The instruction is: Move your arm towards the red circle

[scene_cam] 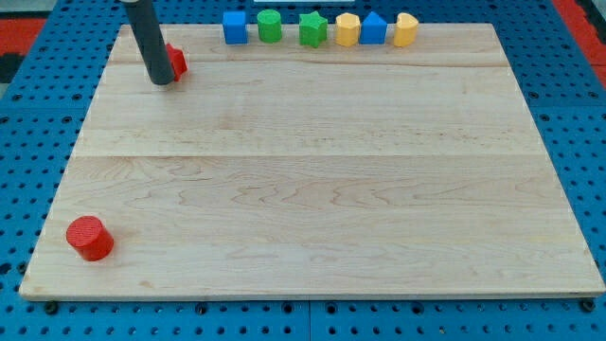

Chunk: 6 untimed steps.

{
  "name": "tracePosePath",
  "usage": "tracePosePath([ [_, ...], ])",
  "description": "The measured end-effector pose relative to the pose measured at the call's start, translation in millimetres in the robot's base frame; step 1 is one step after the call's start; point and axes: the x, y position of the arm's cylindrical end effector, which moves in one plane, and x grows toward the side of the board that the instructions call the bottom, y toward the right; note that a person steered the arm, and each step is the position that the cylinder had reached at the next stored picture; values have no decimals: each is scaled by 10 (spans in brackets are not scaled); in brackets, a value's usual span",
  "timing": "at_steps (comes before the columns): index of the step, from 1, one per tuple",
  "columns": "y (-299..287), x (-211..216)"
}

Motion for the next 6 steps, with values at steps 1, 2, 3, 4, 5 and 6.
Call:
tracePosePath([
  [1, -146, -221],
  [2, 51, -544],
  [3, 51, -826],
  [4, -238, -357],
  [5, -72, 468],
  [6, 960, 1507],
])
